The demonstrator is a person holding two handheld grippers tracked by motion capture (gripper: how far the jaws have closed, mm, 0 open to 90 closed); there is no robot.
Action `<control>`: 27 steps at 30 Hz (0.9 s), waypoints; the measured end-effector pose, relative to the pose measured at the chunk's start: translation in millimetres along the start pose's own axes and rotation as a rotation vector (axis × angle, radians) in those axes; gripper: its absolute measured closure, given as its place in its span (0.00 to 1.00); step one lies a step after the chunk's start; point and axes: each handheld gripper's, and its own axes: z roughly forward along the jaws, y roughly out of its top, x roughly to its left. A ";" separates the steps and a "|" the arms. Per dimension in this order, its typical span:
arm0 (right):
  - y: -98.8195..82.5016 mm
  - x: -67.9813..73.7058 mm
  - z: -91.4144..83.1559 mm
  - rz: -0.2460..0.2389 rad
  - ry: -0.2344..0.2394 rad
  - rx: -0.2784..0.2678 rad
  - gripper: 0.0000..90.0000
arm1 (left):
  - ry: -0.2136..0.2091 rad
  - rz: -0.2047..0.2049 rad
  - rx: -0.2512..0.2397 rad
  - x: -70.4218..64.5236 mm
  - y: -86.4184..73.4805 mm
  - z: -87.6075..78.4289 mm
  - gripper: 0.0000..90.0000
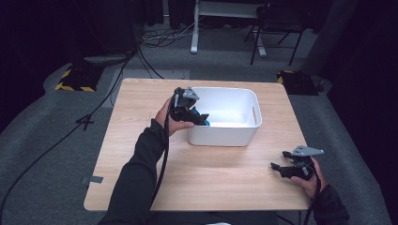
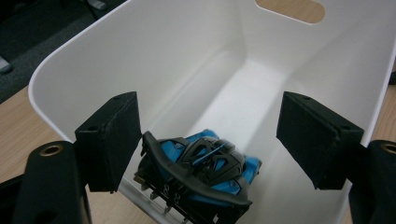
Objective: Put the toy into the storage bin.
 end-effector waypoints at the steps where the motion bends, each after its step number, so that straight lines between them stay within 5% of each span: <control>1: 0.0 0.3 0.1 0.003 -0.001 -0.002 0.22 | -0.004 0.003 0.000 0.0 0.0 0.6 0.25; 18: -0.1 0.7 0.1 0.005 0.002 -0.003 0.22 | -0.003 -0.009 -0.034 -0.8 -1.2 -5.5 0.25; 27: -0.1 0.6 0.1 0.004 0.002 -0.002 0.22 | 0.039 -0.008 -0.073 1.5 -1.5 -17.3 0.24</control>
